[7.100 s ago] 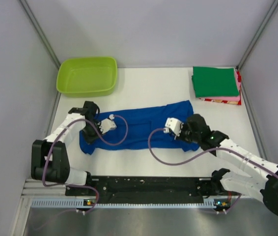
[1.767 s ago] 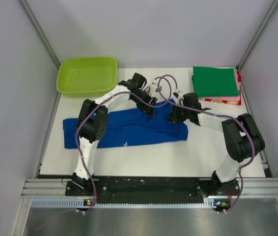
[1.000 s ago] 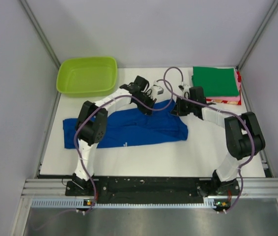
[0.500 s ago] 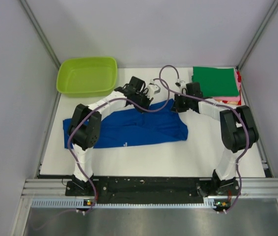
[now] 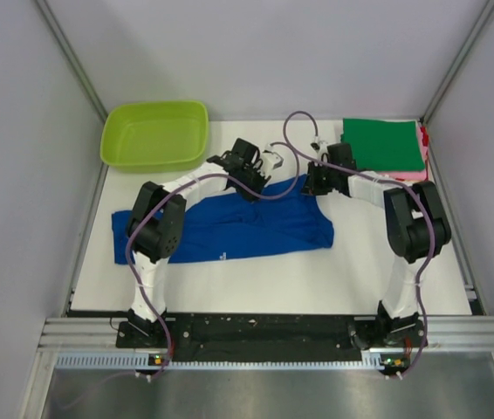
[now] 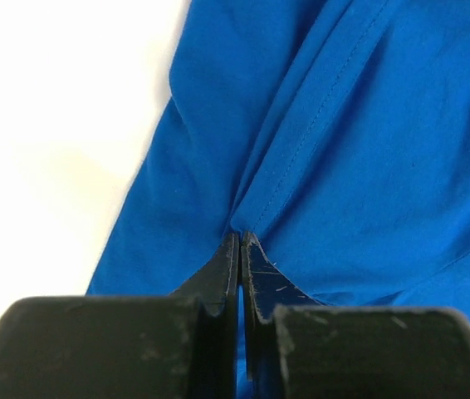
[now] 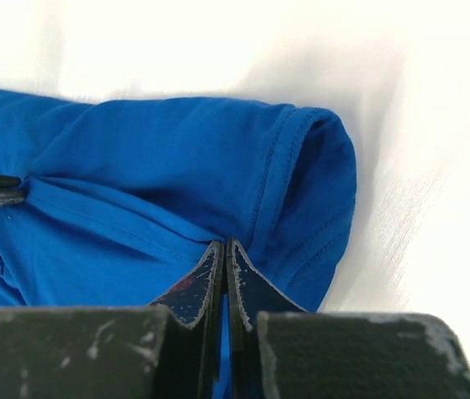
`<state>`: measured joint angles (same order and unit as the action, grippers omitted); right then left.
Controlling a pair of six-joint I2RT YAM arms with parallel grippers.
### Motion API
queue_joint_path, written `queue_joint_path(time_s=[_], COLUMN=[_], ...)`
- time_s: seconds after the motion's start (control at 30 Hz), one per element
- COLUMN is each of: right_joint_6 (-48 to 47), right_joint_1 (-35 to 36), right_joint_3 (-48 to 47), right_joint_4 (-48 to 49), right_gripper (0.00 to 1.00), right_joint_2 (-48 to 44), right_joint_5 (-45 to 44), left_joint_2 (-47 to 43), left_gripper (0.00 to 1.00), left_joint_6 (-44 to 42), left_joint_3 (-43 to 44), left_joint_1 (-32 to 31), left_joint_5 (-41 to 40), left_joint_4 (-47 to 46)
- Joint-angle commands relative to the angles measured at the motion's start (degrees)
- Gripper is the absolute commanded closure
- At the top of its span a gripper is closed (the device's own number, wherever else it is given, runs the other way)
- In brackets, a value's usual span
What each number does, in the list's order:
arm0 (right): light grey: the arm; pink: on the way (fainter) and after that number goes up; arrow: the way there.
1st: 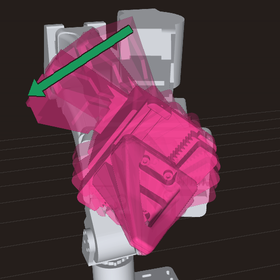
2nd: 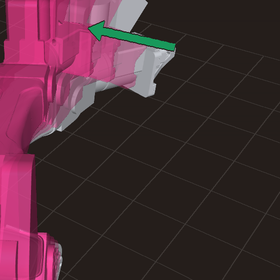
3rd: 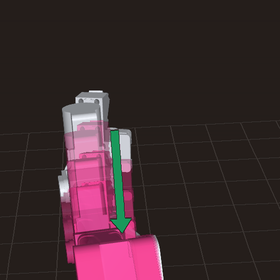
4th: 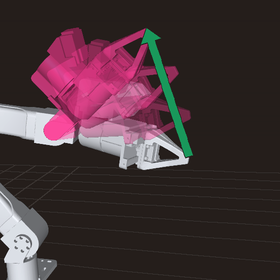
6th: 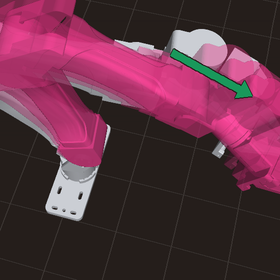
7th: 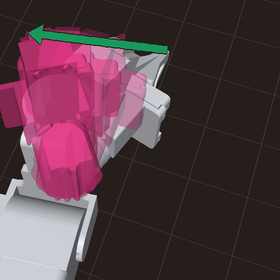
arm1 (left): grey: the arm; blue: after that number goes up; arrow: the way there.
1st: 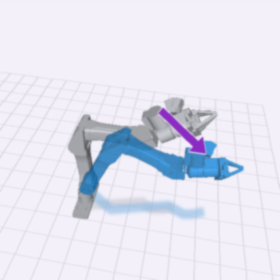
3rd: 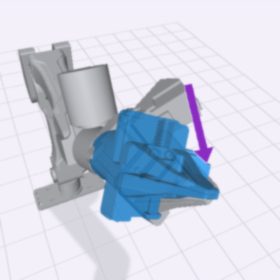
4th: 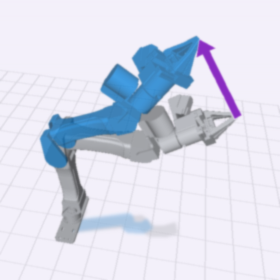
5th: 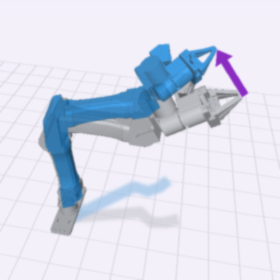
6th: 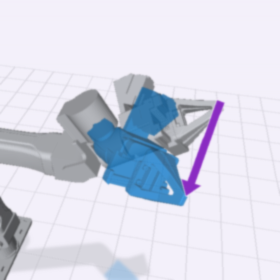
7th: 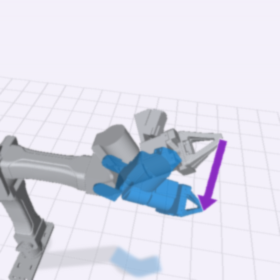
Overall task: Fold and stack the t-shirts
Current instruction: Fold the other side of the tshirt into a rectangle
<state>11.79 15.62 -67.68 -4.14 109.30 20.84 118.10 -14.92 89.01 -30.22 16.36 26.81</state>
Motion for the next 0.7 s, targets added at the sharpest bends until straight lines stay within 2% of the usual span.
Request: queue_joint_path(time_s=[0.0, 0.1, 0.17, 0.23, 0.27, 0.37, 0.5, 0.57, 0.67], right_joint_6=[3.49, 4.9, 5.87, 6.75, 7.19, 8.42, 6.59, 5.01, 2.89], right_joint_1=[-0.15, -0.24, -0.15, -0.06, -0.15, -0.06, -0.15, -0.06, -0.06], right_joint_3=[-3.95, -4.56, -6.14, -7.29, -7.73, -8.78, -8.44, -6.95, -2.65], right_joint_4=[2.38, 2.91, 2.3, 1.6, 1.51, 1.16, -1.47, -3.23, -5.25], right_gripper=[1.0, 0.98, 0.93, 0.83, 0.75, 0.64, 0.6, 0.6, 0.59], right_joint_2=[1.09, 1.88, 2.94, 3.99, 4.26, 3.91, -0.74, -4.86, -12.32], right_joint_5=[-2.2, -3.17, -3.09, -2.91, -3.17, -4.23, -6.42, -9.22, -12.74], left_joint_2=[0.28, 0.11, 0.2, 0.2, 0.2, 0.2, -0.33, -0.94, -1.56], left_gripper=[0.97, 0.95, 0.94, 0.93, 0.92, 0.81, 0.78, 0.73, 0.72], left_joint_6=[1.03, 1.03, 0.51, 0.24, 0.15, 0.06, -1.07, -1.78, -2.66], left_joint_3=[3.36, 3.54, 3.45, 3.27, 3.19, 3.27, 2.75, 1.96, 1.95], left_joint_1=[0.6, 0.51, 0.6, 0.6, 0.51, 0.51, 1.04, 1.39, 1.65], left_joint_5=[-2.38, -4.22, -4.32, -4.76, -5.37, -8.61, -15.12, -15.83, -18.12], left_joint_4=[0.44, 0.18, 0.17, 0.17, 0.26, 0.0, -1.05, -2.02, -1.85])
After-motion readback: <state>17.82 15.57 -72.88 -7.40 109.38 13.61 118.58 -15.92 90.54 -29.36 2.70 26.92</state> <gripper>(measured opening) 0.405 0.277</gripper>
